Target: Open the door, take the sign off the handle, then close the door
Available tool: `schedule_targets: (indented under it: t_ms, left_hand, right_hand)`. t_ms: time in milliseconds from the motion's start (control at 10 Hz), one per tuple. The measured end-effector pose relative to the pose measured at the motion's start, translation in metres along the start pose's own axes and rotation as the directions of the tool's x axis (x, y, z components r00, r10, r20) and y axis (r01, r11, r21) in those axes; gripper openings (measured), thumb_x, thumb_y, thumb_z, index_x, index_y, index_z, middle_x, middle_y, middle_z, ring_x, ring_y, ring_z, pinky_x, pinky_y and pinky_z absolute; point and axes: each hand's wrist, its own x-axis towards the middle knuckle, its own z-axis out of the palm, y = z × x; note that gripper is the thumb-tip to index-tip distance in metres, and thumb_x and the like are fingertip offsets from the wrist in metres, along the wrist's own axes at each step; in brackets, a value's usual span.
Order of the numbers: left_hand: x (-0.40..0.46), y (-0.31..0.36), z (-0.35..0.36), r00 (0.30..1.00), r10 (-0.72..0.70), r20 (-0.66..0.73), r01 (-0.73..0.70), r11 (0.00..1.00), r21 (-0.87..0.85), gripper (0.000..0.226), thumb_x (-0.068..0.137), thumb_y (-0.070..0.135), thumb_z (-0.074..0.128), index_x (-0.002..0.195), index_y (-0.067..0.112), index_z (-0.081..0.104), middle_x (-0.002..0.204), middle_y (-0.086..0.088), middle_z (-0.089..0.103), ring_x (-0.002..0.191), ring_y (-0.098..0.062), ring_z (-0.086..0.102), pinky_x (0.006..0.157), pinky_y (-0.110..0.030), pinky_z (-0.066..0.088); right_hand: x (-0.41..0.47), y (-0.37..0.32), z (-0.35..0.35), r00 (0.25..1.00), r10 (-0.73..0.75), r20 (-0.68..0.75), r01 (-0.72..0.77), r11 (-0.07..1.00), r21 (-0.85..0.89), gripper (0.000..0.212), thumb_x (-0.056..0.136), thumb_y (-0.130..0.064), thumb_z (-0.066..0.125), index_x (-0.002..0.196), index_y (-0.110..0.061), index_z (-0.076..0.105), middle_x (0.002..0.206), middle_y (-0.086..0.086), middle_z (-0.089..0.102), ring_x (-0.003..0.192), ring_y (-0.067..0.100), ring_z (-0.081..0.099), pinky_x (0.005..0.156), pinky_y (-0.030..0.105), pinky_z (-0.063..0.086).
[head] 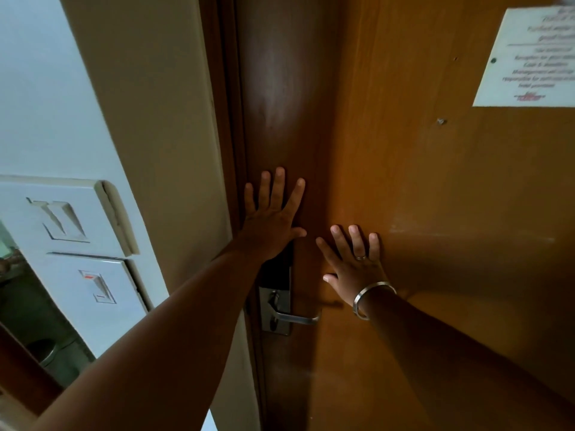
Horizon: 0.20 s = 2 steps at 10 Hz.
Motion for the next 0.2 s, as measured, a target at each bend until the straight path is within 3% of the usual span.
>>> schedule_targets:
  t_ms: [100, 200]
  left_hand:
    - [-0.004, 0.006, -0.006, 0.999, -0.011, -0.05, 0.012, 0.999, 0.034, 0.122, 0.079, 0.062, 0.064, 0.139, 0.035, -0.039, 0.146, -0.008, -0.048, 0.132, -0.03, -0.047, 0.108, -0.06, -0.02]
    - [-0.015, 0.013, -0.012, 0.992, -0.02, -0.128, 0.02, 1.0, 0.001, 0.113, 0.08, 0.059, 0.063, 0.148, 0.031, -0.023, 0.157, -0.013, -0.025, 0.142, -0.034, -0.028, 0.113, -0.061, -0.006]
  right_hand:
    - [-0.002, -0.008, -0.015, 0.998, 0.031, 0.055, -0.03, 0.999, -0.019, 0.112, 0.063, -0.056, 0.076, 0.149, -0.035, 0.007, 0.158, 0.004, 0.0, 0.144, 0.034, -0.012, 0.111, 0.059, -0.02]
    - [-0.01, -0.011, -0.037, 0.998, 0.026, 0.052, -0.027, 0.999, 0.029, 0.106, 0.064, -0.05, 0.077, 0.15, -0.032, 0.017, 0.161, 0.01, 0.009, 0.147, 0.038, 0.006, 0.114, 0.063, 0.001]
